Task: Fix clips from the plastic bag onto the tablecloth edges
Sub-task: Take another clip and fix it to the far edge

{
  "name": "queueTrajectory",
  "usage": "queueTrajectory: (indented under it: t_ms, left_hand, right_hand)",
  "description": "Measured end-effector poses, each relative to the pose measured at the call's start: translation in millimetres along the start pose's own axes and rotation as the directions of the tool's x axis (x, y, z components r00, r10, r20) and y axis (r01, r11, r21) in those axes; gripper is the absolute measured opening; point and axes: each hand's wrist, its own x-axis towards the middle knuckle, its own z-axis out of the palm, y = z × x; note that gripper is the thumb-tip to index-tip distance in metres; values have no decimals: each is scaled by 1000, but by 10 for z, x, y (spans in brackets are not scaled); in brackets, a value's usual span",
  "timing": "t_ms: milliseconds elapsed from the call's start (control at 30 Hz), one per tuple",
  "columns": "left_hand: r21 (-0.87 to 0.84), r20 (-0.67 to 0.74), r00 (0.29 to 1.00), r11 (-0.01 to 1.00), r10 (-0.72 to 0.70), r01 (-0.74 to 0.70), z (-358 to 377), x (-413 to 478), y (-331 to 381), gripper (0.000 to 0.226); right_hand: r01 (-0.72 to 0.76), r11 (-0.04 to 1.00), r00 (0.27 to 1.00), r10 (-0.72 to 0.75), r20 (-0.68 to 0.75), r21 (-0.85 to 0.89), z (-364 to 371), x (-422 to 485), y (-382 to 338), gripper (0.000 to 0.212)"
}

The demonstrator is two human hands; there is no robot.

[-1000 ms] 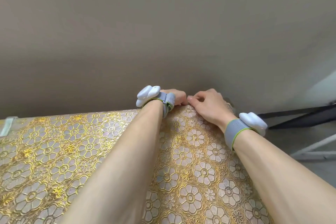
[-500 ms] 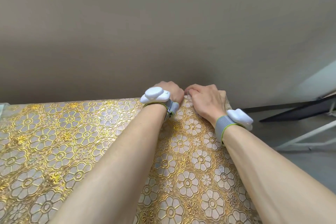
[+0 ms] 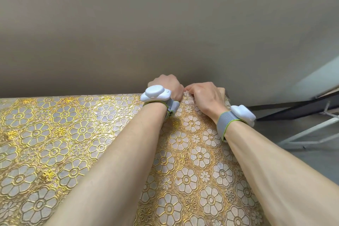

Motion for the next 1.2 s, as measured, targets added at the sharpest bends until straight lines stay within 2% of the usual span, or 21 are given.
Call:
queueTrajectory:
  t_ms: [200, 333, 400, 500, 600, 733, 867, 1000, 1067, 1200]
  left_hand:
    - [54, -156, 987, 998, 43, -35, 91, -30, 11, 25]
    - [107, -273, 946, 983, 172, -148, 197, -132, -48, 27]
    - [158, -338, 920, 976, 197, -150, 231, -224, -132, 28]
    - [158, -374, 902, 973, 215, -166, 239, -408, -285, 31]
    - [179, -347, 909, 968, 231, -177, 215, -669, -432, 40]
    - [147, -231, 953, 975, 197, -166, 163, -1052, -621, 51]
    - [161, -144, 969, 971, 199, -175, 100, -1381, -831, 55]
    - [178, -101, 960, 954, 262, -241, -69, -1767, -1141, 55]
    - [206, -121, 950, 943, 289, -260, -227, -1957, -1338, 52]
    - [289, -168, 953, 937, 251, -196, -666, -2265, -1687, 43]
  right_hand:
    - [10, 999, 1000, -11, -11, -47, 22, 0, 24, 42]
    - [64, 973, 997, -70, -22, -220, 61, -53, 46, 56]
    - [91, 951, 987, -126, -100, -295, 111, -130, 21, 51]
    - [34, 949, 958, -120, -259, -313, 178, -309, 1, 39]
    - [-6, 951, 952, -89, -294, -309, 211, -605, 20, 45]
    - [-7, 952, 969, -70, -238, -307, 234, -1035, -36, 43]
    - [94, 954, 973, -149, -176, -286, 341, -1475, -205, 41]
    - [236, 942, 953, -272, -131, -238, 462, -1889, -426, 40]
    - [286, 935, 941, -315, -122, -208, 465, -2030, -543, 39]
    - [354, 916, 917, -379, -121, -190, 312, -2183, -791, 37]
